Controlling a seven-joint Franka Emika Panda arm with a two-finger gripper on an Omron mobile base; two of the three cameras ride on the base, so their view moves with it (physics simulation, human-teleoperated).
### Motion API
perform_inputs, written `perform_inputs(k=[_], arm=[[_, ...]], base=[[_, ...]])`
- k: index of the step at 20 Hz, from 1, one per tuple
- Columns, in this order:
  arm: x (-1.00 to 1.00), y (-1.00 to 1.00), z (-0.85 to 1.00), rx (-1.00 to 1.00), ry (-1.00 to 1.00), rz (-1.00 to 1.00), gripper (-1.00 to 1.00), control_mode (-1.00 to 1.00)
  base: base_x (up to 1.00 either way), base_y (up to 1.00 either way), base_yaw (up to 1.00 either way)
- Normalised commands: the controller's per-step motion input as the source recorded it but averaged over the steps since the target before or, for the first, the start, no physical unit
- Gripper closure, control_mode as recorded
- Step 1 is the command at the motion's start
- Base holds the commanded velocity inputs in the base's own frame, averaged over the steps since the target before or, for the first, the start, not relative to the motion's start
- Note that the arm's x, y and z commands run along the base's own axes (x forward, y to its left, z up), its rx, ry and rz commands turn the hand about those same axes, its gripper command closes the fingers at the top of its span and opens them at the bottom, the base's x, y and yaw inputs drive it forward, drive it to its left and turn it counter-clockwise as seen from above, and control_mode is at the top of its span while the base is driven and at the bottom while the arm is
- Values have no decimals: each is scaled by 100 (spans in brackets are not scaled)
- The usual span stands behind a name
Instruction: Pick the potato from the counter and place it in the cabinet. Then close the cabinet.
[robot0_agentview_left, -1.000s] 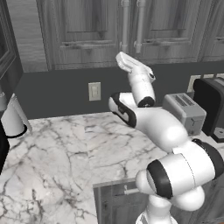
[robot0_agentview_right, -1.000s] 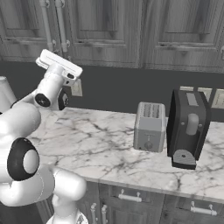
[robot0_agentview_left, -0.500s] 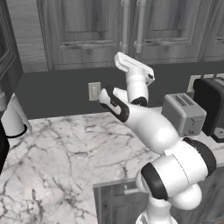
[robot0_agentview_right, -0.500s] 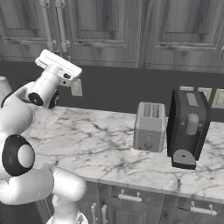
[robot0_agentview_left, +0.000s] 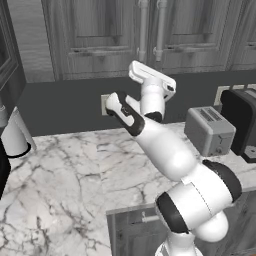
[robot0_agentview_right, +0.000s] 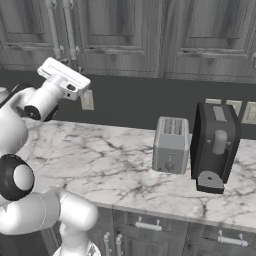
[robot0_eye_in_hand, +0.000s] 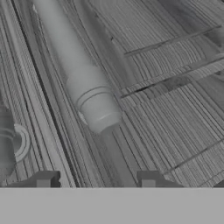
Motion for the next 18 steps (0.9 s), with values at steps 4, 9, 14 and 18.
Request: perform_inputs(k=[4, 9, 14, 18], arm=[[-100, 0, 43, -12, 50, 26, -100, -100], [-100, 3, 50, -13, 51, 29, -100, -100], [-100, 3, 76, -11, 48, 32, -100, -100], [-100, 14, 64, -9, 40, 34, -100, -100]], base=[[0, 0, 0], [0, 0, 0], [0, 0, 0], [0, 0, 0]])
